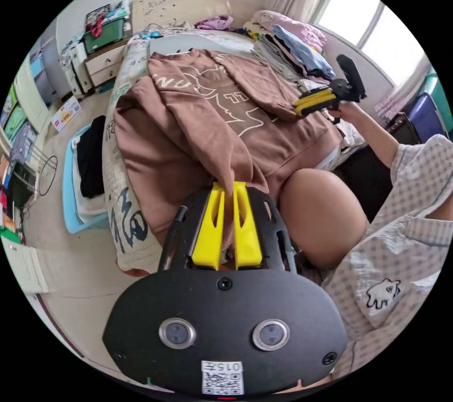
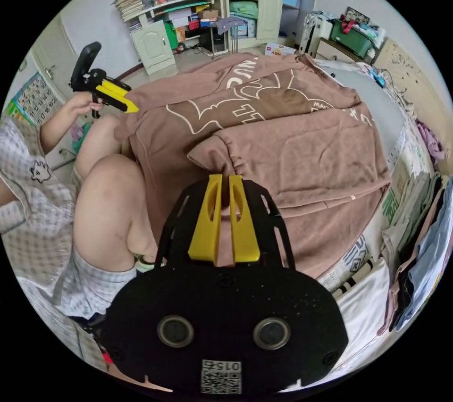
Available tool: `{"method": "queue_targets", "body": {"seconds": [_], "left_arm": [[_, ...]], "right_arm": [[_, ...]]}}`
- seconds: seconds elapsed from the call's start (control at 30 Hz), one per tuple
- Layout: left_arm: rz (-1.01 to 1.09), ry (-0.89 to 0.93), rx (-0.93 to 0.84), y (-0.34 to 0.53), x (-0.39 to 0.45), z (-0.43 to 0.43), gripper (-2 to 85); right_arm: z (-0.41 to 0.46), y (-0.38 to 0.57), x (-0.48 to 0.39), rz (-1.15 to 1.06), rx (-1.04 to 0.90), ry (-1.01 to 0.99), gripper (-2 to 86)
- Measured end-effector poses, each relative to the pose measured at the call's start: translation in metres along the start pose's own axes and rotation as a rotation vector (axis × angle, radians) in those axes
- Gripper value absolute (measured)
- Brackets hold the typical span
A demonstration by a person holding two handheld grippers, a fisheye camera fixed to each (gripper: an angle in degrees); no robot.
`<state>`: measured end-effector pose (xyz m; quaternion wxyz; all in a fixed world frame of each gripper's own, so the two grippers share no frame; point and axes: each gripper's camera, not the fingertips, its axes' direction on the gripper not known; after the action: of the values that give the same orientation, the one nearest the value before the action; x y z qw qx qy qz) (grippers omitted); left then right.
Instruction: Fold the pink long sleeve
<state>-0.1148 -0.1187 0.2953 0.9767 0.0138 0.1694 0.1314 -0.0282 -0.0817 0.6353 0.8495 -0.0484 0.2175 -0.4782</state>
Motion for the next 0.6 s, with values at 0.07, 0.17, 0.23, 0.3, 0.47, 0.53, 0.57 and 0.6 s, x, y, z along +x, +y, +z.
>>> {"method": "queue_targets", "body": {"seconds": [0.07, 0.17, 0.23, 0.3, 0.47, 0.53, 0.57, 0.6], "left_arm": [[0.041, -0.031, 0.029, -0.020, -0.014, -0.035, 2.7], [-0.075, -0.336, 0.190, -0.050, -0.076, -0.118, 2.8], [-0.276, -0.623, 0.318, -0.061, -0.133, -0.165, 3.8], [-0.492, -0.807, 0.356, -0.063, -0.186, -0.192, 6.1], [-0.545, -0.679, 0.455, -0.055, -0.203, -0.177, 7.6], [-0.466, -0.613, 0.409, -0.073, -0.198, -0.145, 6.3], [-0.405, -0.533, 0.370, -0.092, -0.197, -0.122, 5.8], [-0.381, -0.497, 0.349, -0.103, -0.196, -0.110, 5.9]], "right_arm": [[-0.058, 0.005, 0.053, 0.133, 0.128, 0.026, 2.3], [-0.169, 0.033, 0.154, 0.445, 0.367, 0.277, 2.4], [-0.228, 0.066, 0.218, 0.705, 0.451, 0.513, 3.0], [-0.264, 0.105, 0.266, 0.978, 0.437, 0.697, 4.7], [-0.259, 0.146, 0.257, 0.901, 0.567, 0.646, 5.9], [-0.231, 0.126, 0.255, 0.810, 0.521, 0.586, 5.3], [-0.210, 0.106, 0.257, 0.752, 0.485, 0.523, 4.8], [-0.200, 0.094, 0.259, 0.726, 0.467, 0.489, 4.6]]}}
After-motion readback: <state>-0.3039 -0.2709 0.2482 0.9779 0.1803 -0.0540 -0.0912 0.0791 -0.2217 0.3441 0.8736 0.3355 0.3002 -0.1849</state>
